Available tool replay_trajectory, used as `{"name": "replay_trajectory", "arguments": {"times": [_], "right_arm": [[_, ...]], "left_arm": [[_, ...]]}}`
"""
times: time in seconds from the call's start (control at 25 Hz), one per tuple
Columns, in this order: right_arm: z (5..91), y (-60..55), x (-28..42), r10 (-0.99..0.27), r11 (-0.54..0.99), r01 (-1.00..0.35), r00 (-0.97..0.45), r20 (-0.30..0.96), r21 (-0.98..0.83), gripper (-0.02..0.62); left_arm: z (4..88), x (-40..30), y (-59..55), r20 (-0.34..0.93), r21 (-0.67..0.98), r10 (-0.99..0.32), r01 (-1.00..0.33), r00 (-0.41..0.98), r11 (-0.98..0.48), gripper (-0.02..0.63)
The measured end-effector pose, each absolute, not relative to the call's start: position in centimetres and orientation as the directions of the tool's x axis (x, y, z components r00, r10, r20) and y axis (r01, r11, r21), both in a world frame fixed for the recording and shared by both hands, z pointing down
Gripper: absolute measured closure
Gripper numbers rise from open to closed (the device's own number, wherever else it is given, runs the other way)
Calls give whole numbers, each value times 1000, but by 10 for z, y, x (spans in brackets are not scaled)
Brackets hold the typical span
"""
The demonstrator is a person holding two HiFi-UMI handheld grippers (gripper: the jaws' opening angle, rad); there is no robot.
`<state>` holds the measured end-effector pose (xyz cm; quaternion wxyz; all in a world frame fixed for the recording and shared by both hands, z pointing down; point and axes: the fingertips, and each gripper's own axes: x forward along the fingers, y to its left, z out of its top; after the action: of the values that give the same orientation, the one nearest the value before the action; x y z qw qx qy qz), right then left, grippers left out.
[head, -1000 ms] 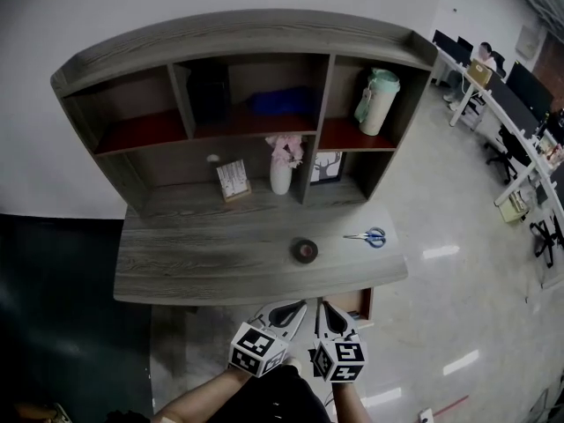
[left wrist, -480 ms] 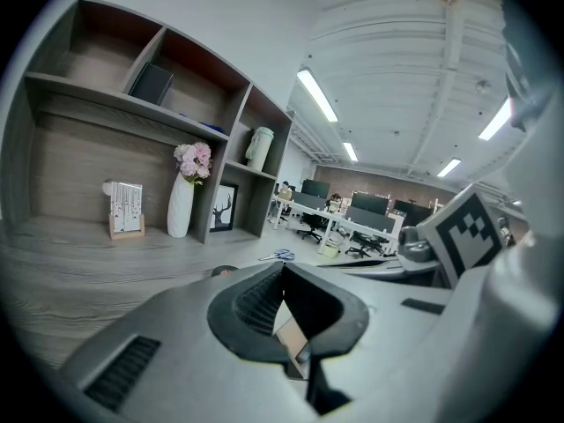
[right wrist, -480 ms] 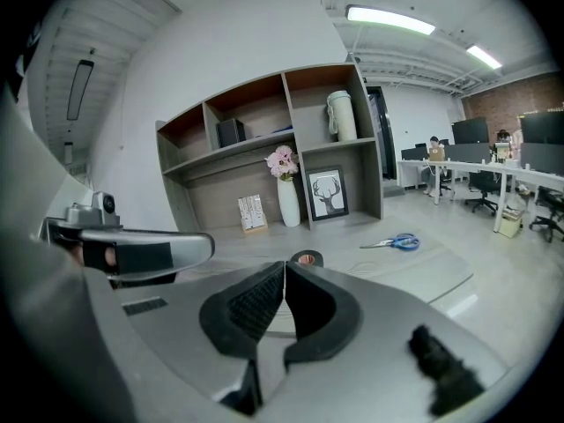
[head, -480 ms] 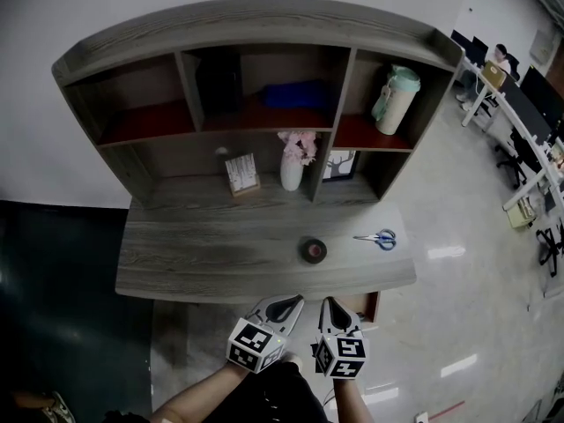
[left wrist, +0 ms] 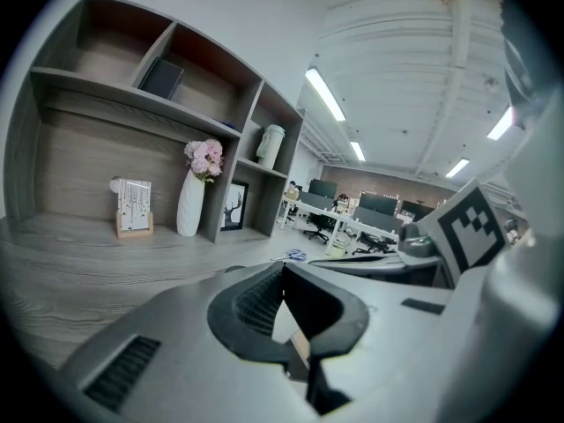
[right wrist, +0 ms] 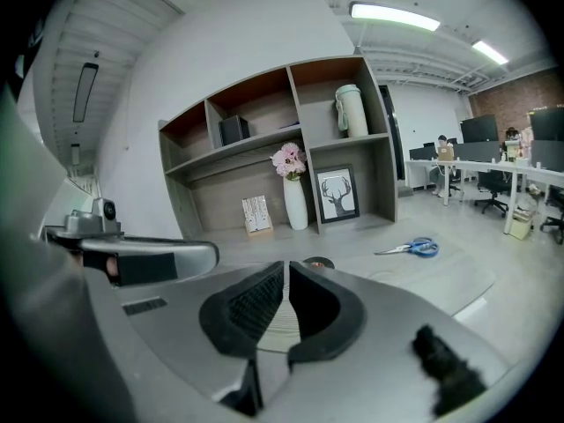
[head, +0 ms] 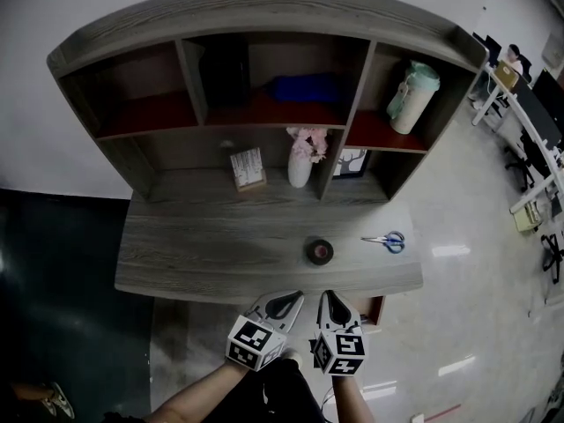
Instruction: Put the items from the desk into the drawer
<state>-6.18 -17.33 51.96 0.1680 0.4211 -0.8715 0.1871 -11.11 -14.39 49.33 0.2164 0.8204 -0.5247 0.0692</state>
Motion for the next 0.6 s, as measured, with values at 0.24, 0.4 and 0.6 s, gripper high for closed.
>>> {"name": "replay_trajectory", "arguments": {"times": [0.24, 0.4, 0.6], "right_arm": [[532, -183, -70, -654, 569, -794, -594, 469, -213, 581], [541, -191, -75, -636, 578, -785, -604, 481, -221, 573], [552, -203, -84, -608, 606, -768, -615, 502, -207, 464]], "left_arm": [[503, -120, -156, 348, 286, -836, -897, 424, -336, 597], [510, -123, -163, 357, 283, -833, -899, 423, -335, 597], [523, -125, -176, 362, 284, -830, -899, 424, -334, 597]]}}
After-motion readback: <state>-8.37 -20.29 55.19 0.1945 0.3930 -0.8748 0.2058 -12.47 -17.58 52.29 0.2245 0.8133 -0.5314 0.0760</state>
